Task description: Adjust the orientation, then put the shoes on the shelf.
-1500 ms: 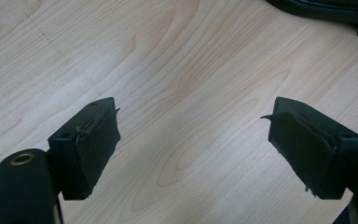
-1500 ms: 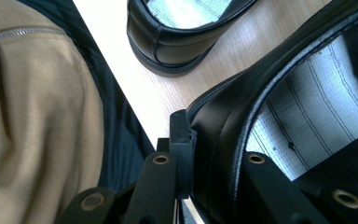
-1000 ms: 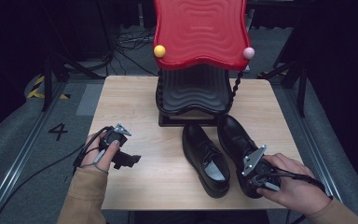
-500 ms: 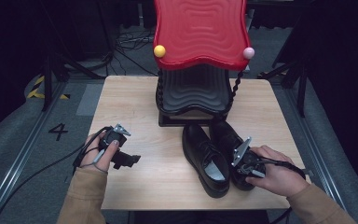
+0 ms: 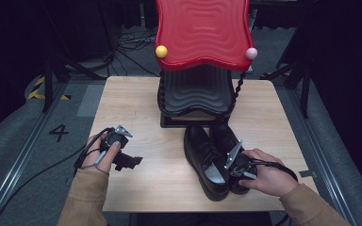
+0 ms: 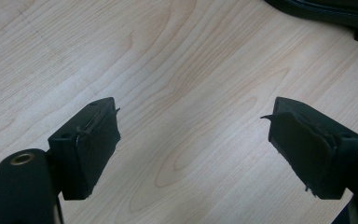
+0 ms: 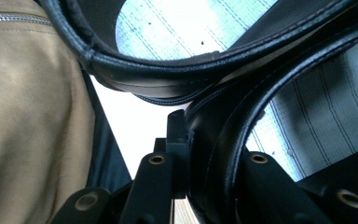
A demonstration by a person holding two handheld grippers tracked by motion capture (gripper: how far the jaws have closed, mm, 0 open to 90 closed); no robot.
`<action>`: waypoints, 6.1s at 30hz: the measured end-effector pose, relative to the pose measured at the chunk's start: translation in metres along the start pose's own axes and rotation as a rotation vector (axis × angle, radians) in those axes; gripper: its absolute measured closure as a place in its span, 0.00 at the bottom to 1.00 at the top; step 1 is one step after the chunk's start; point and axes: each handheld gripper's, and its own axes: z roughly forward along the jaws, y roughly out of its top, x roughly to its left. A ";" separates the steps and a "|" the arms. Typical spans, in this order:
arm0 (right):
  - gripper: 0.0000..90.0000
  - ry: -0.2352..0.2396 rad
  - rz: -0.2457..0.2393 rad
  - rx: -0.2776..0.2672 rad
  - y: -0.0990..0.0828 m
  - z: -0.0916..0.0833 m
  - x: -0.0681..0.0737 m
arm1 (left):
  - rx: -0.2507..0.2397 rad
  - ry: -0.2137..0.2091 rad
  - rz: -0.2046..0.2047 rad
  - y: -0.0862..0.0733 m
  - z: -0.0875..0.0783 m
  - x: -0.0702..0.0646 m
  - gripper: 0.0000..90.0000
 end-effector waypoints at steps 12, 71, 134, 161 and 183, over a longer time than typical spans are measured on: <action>0.79 0.012 0.107 -0.041 -0.003 -0.002 -0.005 | -0.010 -0.006 -0.004 0.001 -0.001 0.000 0.19; 0.76 -0.175 0.710 -0.202 0.033 0.008 -0.018 | -0.015 0.001 -0.007 -0.001 -0.003 0.002 0.19; 0.92 -0.140 0.770 -0.088 0.026 -0.131 0.012 | -0.030 0.006 -0.030 -0.005 -0.008 0.006 0.19; 0.92 -0.129 0.779 -0.221 0.025 -0.223 0.023 | -0.039 0.007 -0.035 -0.007 -0.011 0.007 0.19; 0.91 -0.139 0.775 -0.265 0.037 -0.295 0.044 | -0.049 0.004 -0.043 -0.008 -0.014 0.010 0.18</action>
